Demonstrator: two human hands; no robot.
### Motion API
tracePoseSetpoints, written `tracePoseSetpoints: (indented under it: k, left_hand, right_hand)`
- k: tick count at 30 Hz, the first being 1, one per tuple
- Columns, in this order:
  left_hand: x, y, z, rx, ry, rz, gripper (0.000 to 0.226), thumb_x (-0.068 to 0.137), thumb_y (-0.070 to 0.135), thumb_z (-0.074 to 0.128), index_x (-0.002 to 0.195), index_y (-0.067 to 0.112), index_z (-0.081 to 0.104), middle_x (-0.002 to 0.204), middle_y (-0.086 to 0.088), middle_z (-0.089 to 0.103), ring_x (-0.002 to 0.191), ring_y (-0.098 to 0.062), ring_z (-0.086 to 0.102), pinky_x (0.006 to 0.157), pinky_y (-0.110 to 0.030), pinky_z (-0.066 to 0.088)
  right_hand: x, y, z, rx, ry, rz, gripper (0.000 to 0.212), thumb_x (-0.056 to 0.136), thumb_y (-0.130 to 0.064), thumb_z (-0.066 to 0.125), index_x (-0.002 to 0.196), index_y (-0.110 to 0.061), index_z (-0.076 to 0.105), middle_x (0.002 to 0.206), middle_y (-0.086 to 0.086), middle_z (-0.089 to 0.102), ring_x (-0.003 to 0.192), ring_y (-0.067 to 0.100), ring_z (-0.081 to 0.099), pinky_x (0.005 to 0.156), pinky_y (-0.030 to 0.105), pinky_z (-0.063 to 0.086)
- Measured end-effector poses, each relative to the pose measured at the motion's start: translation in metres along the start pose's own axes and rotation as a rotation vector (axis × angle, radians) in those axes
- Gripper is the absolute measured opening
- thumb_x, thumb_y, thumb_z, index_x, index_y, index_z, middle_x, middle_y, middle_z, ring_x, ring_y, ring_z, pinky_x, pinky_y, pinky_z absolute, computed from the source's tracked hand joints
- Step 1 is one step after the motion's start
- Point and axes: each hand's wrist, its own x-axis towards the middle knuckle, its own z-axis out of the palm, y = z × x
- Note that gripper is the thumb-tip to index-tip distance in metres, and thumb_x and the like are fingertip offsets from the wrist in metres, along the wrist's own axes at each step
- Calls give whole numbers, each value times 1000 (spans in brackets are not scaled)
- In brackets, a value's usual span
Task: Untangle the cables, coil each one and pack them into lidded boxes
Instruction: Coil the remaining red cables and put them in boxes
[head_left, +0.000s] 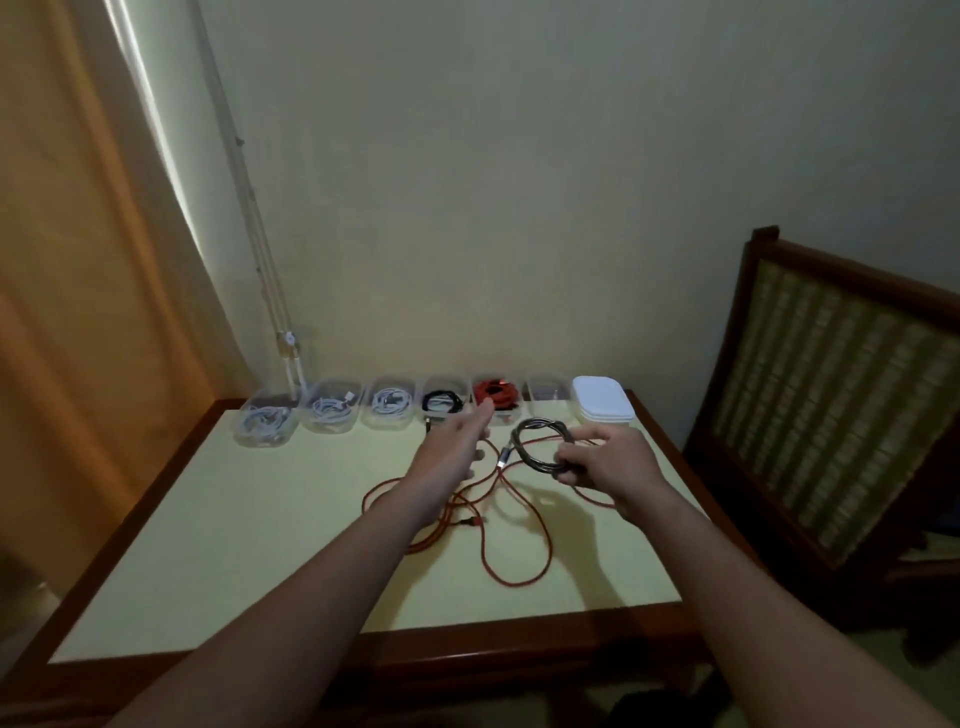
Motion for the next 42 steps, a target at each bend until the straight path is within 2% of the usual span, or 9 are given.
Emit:
tracePoseSetpoints:
  k: [4,11,14,17,21,27,30,36,42]
  left_hand:
    - [47,-49,-2,339,53,28,70,90,71,49,140,22,53,140,2,57,125,-18,54,106,-39,42]
    - [108,-132,9,778,-22,102,82,93,70,43,157,21,27,163,-2,28,149,-24,25,118,-43,25]
    - [138,-162,10,965,-9,185,95,87,83,19,159,21,17,167,-2,13,154,-25,8,123,-45,10]
    - [157,-198,7,1063,38,262,107,80,88,-1,158,19,23,166,-3,18,154,-25,9,123,-38,1]
    - [166,-216,13,1067,138,349,84,90,73,38,148,13,47,153,-6,45,145,-26,36,118,-38,11]
    - [170,-219,11,973,212,454,80,88,69,47,146,13,50,153,-4,46,145,-19,33,120,-34,12]
    - [174,-221,12,960,212,475,82,86,69,50,145,12,51,153,-4,45,145,-20,35,121,-35,14]
    - [177,-227,10,965,197,478,80,85,66,50,144,13,51,154,-4,44,147,-20,33,120,-39,17]
    - [173,-218,8,923,165,440,83,81,60,45,149,13,45,160,-5,33,151,-20,22,124,-34,8]
  right_hand:
    - [68,29,-17,-97,88,60,13,81,3,79,88,-4,71,81,19,73,59,25,71,76,42,63]
    - [176,55,-21,-133,146,108,15,82,0,80,91,5,69,92,22,72,66,31,73,78,42,62]
    - [221,56,-14,-195,140,82,17,83,-5,81,95,3,72,87,19,74,70,30,76,82,45,62]
    - [259,58,-6,-280,167,40,10,84,-11,80,89,-4,74,81,13,75,70,28,76,84,47,62]
    - [322,72,-1,-465,184,-22,10,79,-18,75,71,-13,75,70,6,75,78,28,75,85,50,60]
    - [355,73,28,-716,263,-95,17,86,-16,70,99,-6,75,97,18,74,98,36,68,77,29,48]
    - [360,75,32,-788,230,-117,26,91,-10,67,116,-3,71,115,20,71,113,38,62,89,33,46]
    - [355,84,30,-904,148,-237,22,93,-5,56,104,-7,75,99,18,74,96,38,66,80,38,52]
    - [285,101,50,-875,165,-561,23,87,-3,62,102,-13,78,93,8,77,85,29,69,77,35,53]
